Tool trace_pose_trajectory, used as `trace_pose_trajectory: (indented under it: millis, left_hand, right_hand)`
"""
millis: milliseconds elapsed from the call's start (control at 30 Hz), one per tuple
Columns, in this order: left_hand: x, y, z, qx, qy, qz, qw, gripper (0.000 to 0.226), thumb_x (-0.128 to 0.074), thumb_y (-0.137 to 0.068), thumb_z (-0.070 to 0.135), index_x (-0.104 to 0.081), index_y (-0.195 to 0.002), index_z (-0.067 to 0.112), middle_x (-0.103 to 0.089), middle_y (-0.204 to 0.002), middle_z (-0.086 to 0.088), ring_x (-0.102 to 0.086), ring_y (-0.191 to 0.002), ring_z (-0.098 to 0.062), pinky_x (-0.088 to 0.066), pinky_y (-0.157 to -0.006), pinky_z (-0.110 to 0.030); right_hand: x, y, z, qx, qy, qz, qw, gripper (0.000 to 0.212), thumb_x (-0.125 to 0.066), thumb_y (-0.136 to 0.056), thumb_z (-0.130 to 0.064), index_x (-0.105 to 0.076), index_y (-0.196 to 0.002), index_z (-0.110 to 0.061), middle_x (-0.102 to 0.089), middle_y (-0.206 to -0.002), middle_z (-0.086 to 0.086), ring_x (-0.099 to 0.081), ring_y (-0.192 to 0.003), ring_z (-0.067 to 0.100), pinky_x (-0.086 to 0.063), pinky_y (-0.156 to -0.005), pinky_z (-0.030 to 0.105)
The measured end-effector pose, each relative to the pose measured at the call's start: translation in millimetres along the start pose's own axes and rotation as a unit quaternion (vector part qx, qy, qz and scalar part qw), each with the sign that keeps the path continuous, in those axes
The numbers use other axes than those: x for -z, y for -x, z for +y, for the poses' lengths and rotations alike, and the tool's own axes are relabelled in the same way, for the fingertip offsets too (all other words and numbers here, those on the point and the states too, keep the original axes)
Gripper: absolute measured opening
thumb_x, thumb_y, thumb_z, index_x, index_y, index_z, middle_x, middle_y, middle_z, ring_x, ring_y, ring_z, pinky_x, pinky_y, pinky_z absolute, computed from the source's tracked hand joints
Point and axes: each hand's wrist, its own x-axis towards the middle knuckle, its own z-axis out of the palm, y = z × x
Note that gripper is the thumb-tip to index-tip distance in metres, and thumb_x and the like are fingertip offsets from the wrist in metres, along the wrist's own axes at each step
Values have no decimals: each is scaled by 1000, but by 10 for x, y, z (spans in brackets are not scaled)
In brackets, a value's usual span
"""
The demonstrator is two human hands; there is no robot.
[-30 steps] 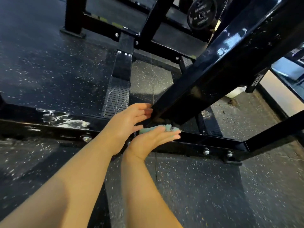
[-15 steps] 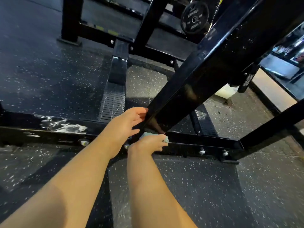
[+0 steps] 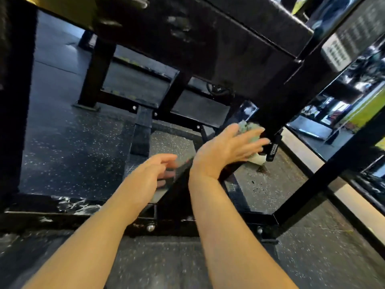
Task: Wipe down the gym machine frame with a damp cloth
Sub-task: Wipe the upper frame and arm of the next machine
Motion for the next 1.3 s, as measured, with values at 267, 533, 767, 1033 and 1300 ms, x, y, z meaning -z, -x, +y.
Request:
trace_pose_trajectory:
  millis: [267,533,767,1033,1300]
  left_hand:
    - [-243,159,-68,36,20,-83,996,39,-31,-99,14,-46,-133,25,-43,-143,5,-39,-130,-14,-29,-111,-37]
    - [-503,147,96,7,-19,-86,996,43,-30,-95,8,-49,-130,23,-41,-139,1,-38,-128,-17,-30,-102,-27]
    - [-738,410,558,-100,-30,-25,994,35,-32,-100,16,-50,-124,33,-45,-132,13,-41,-119,-6,-31,-101,-24]
    - [-1146,414,2113,-423,-259,82,864,35,-37,-95,18,-55,-124,28,-50,-119,20,-44,-112,4,-32,-91,-9]
    - [-1488,-48,3152,-363,-362,38,857,40,-32,-101,16,-40,-140,17,-43,-141,-4,-48,-111,-15,-38,-94,-22]
  right_hand:
    - [351,289,473,96,86,-113,985,62,-32,-100,-27,1,-152,-17,22,-158,5,16,-145,11,1,-119,32]
    - [404,-525,-157,156,77,-41,984,57,-30,-105,-21,0,-152,-22,21,-159,1,19,-145,15,11,-116,30]
    - [666,-650,176,397,207,-151,881,65,-25,-99,-36,15,-149,-37,21,-156,0,25,-144,13,17,-115,25]
    - [625,-1510,-401,544,207,-63,810,53,-19,-105,-36,-5,-154,-20,11,-160,7,10,-148,24,1,-119,46]
    - [779,-2430,-1512,581,196,-14,789,46,-22,-104,-35,-22,-149,-24,-12,-157,12,-5,-147,26,-13,-115,49]
